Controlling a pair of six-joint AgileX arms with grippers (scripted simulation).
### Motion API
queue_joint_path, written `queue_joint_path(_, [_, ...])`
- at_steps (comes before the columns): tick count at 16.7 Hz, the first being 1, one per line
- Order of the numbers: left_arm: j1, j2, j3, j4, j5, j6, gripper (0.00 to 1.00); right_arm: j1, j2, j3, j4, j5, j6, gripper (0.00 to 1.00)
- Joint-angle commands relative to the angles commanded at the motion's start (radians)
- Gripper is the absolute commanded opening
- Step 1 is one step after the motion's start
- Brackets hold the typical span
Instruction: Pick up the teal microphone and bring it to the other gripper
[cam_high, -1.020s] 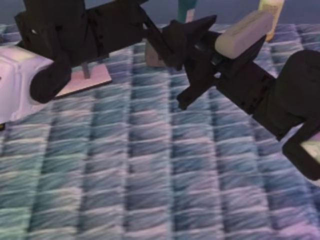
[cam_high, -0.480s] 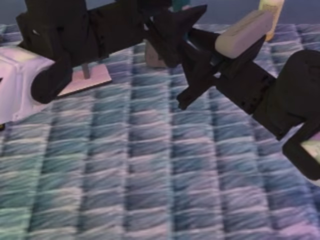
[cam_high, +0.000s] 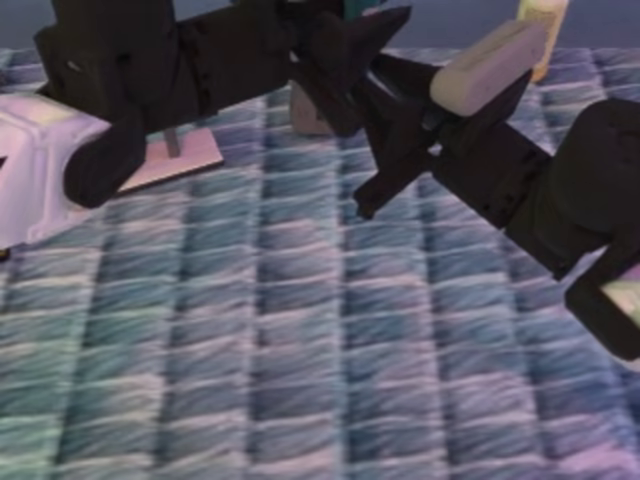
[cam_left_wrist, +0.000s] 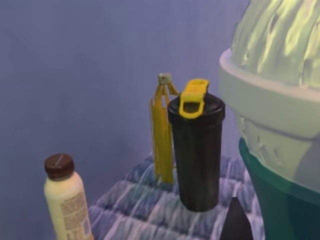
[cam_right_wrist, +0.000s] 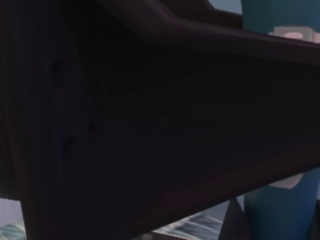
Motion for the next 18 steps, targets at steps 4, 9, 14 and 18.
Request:
queue_joint_path(4, [0.0,0.0,0.0,0.0,0.0,0.0,0.0,0.0,0.0,0.0,0.0,0.0,0.0,0.0])
queue_joint_path(9, [0.0,0.0,0.0,0.0,0.0,0.0,0.0,0.0,0.0,0.0,0.0,0.0,0.0,0.38])
queue_joint_path(14, [0.0,0.0,0.0,0.0,0.0,0.0,0.0,0.0,0.0,0.0,0.0,0.0,0.0,0.75])
queue_joint_path(18, [0.0,0.0,0.0,0.0,0.0,0.0,0.0,0.0,0.0,0.0,0.0,0.0,0.0,1.0])
